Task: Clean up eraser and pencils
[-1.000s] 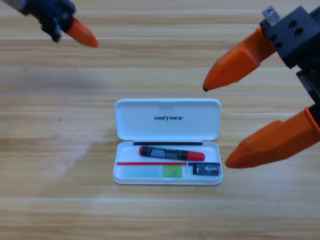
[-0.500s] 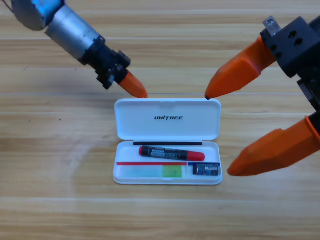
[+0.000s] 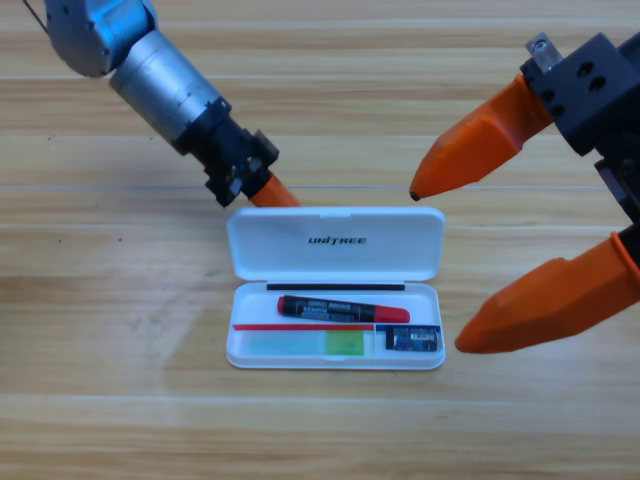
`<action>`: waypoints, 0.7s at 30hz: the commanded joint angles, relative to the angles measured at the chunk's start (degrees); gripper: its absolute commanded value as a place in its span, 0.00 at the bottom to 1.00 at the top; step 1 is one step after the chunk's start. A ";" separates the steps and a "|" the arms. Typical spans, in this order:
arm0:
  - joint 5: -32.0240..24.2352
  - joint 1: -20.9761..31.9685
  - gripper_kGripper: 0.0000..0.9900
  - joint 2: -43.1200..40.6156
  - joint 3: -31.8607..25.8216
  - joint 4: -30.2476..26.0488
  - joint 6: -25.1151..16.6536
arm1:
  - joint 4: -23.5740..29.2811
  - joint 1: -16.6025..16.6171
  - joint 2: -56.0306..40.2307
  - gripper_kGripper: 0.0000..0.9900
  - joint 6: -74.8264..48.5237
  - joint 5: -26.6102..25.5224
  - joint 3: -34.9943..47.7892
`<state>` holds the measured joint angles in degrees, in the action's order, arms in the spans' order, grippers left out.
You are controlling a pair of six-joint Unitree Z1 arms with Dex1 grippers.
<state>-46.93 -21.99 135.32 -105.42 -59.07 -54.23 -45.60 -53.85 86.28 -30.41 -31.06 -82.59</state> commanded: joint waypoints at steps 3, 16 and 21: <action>2.28 -3.59 0.00 -3.05 4.44 -0.52 -0.43 | 0.60 0.58 -1.55 0.99 0.26 -1.11 1.99; 5.44 -7.37 0.00 -4.37 10.06 1.15 -1.05 | 0.60 0.58 -1.37 0.99 0.44 -1.11 1.99; 6.94 -8.42 0.00 -4.37 11.38 3.00 -1.05 | 0.60 0.58 -1.29 0.99 0.61 -1.11 1.82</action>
<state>-41.32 -27.86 130.89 -96.03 -57.42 -54.72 -45.60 -53.85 86.27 -30.22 -31.06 -82.53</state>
